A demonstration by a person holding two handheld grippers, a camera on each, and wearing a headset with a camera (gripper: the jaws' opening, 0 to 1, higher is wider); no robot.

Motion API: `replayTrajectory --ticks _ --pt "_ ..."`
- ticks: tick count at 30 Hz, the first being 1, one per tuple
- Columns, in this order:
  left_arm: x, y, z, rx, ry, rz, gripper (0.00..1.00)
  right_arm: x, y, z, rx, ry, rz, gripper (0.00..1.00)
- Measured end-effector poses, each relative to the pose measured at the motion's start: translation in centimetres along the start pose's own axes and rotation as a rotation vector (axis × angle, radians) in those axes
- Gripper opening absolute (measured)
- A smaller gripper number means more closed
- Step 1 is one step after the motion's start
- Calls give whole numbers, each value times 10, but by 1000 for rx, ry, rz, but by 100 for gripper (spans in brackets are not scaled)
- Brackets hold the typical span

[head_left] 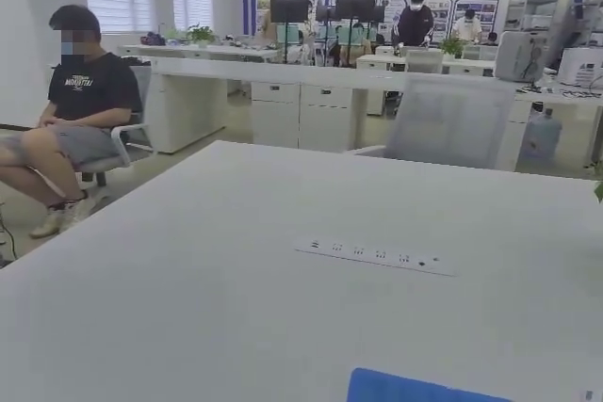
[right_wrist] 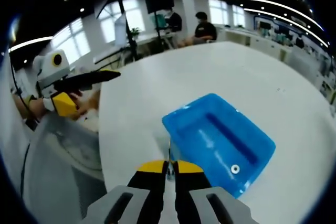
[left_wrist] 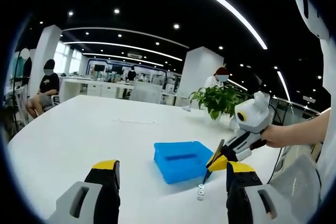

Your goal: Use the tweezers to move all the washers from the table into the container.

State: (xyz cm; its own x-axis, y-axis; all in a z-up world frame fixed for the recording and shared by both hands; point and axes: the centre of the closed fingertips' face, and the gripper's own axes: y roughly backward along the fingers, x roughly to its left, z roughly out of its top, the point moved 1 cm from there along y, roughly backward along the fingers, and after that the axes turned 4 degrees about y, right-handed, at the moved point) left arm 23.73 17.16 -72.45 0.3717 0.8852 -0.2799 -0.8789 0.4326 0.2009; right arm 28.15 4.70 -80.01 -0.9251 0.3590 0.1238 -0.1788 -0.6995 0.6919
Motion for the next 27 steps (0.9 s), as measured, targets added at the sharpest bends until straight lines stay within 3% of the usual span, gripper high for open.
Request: replayTrajectory --ticks 19,27 --pt "3 0 -6 21 -10 -1 83 10 -8 -5 19 17 23 4" --pt "4 0 -8 32 -19 -3 82 22 -10 -5 43 125 14 4"
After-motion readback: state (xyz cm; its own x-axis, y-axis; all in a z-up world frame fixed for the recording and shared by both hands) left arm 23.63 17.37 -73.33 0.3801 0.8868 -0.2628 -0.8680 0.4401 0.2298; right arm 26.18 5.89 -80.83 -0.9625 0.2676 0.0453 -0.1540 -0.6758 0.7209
